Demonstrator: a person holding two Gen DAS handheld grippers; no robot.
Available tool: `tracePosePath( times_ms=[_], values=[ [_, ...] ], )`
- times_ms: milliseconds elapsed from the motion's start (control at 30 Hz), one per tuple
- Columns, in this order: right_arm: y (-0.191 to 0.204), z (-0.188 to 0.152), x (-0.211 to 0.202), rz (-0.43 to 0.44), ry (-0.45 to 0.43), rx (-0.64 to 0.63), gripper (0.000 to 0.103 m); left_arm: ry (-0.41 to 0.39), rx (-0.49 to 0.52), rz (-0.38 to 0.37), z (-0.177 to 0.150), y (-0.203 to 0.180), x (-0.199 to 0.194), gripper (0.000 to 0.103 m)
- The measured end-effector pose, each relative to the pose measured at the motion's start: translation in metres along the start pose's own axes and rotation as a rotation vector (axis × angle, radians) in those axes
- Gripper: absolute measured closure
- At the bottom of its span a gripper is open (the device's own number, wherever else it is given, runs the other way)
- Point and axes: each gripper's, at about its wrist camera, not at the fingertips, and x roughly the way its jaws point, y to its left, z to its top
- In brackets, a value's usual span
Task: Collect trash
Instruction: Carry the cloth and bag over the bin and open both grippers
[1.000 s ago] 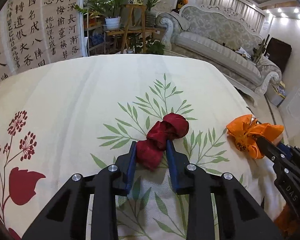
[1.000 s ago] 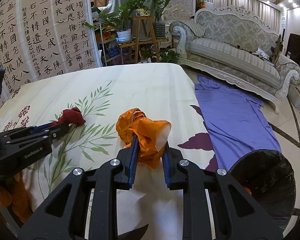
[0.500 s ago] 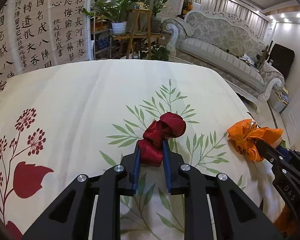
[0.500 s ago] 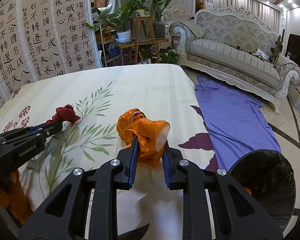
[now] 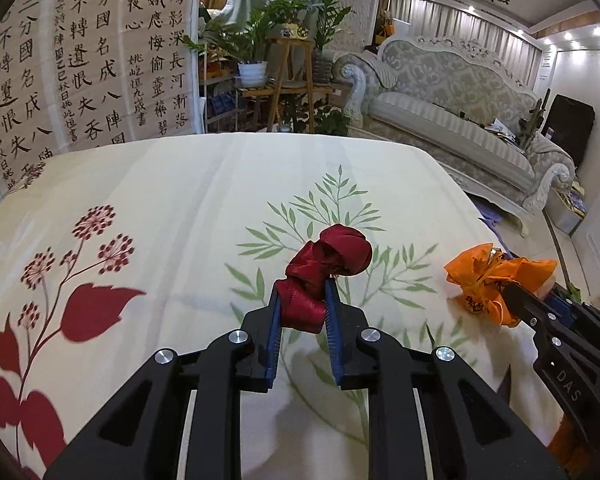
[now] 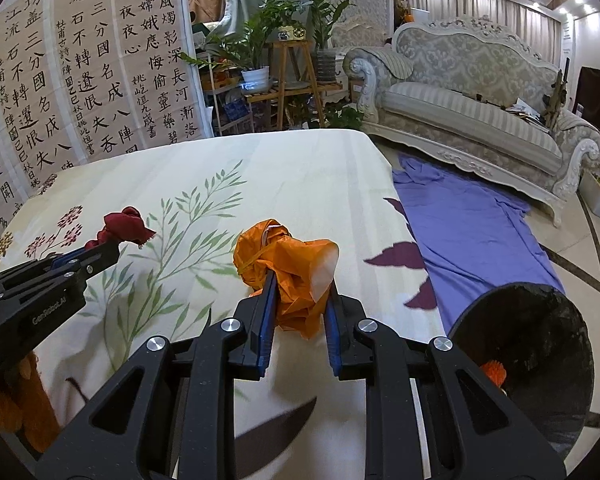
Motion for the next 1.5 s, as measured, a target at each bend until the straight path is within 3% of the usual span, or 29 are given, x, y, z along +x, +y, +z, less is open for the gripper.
tracePosePath(
  times_ms=[300,633,900,1267,1367,1433,1500],
  values=[
    [-0.025,-0.014,-0.051,-0.044,-0.061,0.03,0.082,-0.065,0.037,-0.047,-0.011,-0.032,-0.038,0.082],
    [-0.091,-0.037,-0.101,-0.214,-0.113,0.104,0.082,-0.098,0.128,-0.188,-0.019,-0.106,-0.055,0.082],
    [-0.148,-0.055,-0.113,-0.333,-0.122,0.183,0.082,-0.071,0.198,-0.289,-0.022,-0.169,-0.04,0.082],
    [-0.194,-0.067,-0.106,-0.405,-0.116,0.263,0.081,-0.082,0.308,-0.331,-0.029,-0.228,-0.023,0.081],
    [-0.202,-0.07,-0.101,-0.411,-0.11,0.288,0.071,-0.079,0.356,-0.33,-0.033,-0.24,-0.018,0.073],
    [-0.207,-0.075,-0.1,-0.421,-0.106,0.298,0.064,-0.077,0.374,-0.318,-0.036,-0.244,-0.015,0.053],
    [-0.209,-0.076,-0.101,-0.427,-0.109,0.304,0.061,-0.082,0.37,-0.313,-0.038,-0.244,-0.015,0.043]
  ],
)
